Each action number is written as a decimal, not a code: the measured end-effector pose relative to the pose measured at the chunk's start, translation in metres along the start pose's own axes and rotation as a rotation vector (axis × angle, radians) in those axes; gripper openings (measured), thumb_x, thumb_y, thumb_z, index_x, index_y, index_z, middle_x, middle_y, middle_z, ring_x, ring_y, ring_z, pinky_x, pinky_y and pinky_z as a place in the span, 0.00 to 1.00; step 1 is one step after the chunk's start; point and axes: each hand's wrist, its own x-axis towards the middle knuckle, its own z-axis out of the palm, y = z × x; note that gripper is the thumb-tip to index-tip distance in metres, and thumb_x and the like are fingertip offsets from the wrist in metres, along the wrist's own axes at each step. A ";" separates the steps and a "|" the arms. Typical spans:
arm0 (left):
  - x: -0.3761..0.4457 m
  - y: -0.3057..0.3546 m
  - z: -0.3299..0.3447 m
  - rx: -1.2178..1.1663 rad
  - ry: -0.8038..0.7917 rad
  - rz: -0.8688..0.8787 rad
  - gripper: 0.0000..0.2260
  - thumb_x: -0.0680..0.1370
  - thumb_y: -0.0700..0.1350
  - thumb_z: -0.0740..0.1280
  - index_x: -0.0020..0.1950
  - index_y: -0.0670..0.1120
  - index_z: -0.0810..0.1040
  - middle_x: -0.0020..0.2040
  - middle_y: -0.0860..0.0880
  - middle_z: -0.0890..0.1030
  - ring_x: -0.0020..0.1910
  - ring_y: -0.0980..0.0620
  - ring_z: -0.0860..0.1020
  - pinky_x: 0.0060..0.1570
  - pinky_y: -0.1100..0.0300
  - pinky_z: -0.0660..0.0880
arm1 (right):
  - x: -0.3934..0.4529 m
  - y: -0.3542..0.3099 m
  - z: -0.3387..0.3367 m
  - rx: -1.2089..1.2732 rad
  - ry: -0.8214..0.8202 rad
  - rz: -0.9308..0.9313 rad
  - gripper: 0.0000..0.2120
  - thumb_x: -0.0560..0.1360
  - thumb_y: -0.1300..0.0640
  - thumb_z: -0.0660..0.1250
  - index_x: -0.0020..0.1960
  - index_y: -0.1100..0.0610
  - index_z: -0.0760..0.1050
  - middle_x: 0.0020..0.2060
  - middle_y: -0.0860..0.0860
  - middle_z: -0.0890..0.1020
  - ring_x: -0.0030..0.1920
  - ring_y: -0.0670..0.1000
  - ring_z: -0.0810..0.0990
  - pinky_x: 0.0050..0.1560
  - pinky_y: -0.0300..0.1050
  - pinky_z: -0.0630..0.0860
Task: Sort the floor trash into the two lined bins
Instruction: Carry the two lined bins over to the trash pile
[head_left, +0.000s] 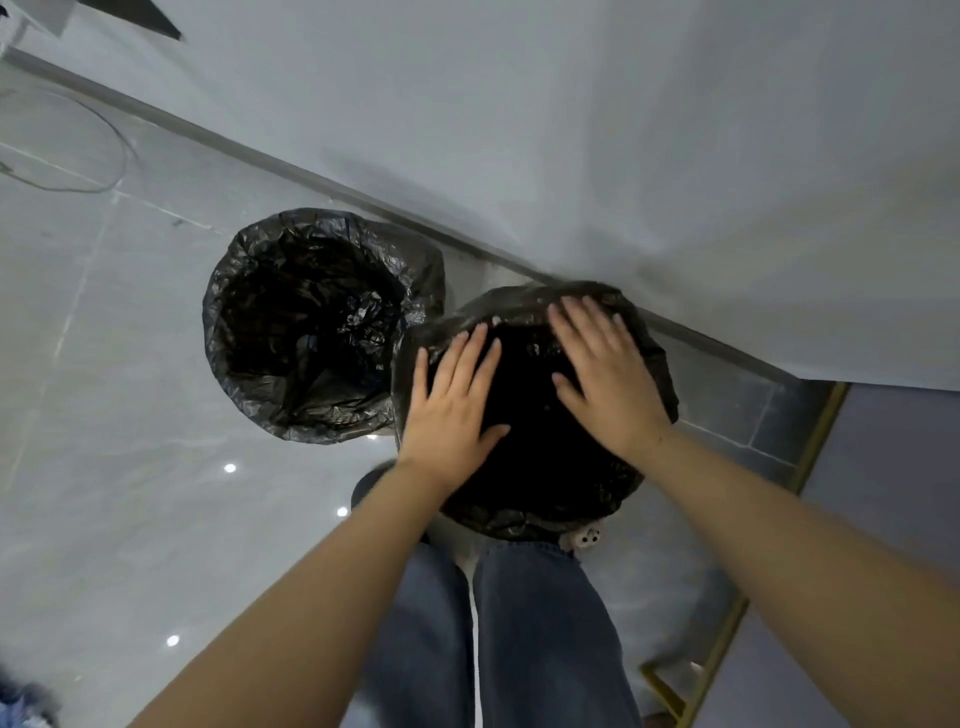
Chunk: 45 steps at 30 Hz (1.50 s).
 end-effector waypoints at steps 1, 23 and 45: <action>0.007 -0.007 0.000 0.031 0.006 0.018 0.43 0.69 0.56 0.73 0.78 0.47 0.57 0.79 0.46 0.55 0.77 0.47 0.54 0.74 0.41 0.52 | 0.006 0.009 0.001 0.057 -0.021 0.071 0.33 0.79 0.52 0.60 0.78 0.54 0.47 0.78 0.53 0.53 0.77 0.53 0.51 0.76 0.53 0.51; -0.104 0.014 0.018 -1.110 -0.139 -0.825 0.17 0.84 0.46 0.55 0.71 0.44 0.70 0.62 0.52 0.75 0.64 0.55 0.72 0.62 0.66 0.64 | -0.110 -0.118 0.074 1.999 0.202 1.659 0.25 0.80 0.51 0.62 0.74 0.56 0.63 0.68 0.56 0.72 0.65 0.56 0.73 0.66 0.49 0.71; -0.046 -0.109 -0.029 -1.912 0.410 -1.600 0.13 0.79 0.37 0.65 0.63 0.34 0.73 0.57 0.38 0.80 0.39 0.47 0.82 0.31 0.64 0.80 | -0.036 -0.165 0.033 2.250 0.233 1.987 0.17 0.79 0.65 0.61 0.68 0.60 0.71 0.65 0.54 0.75 0.66 0.53 0.74 0.65 0.44 0.72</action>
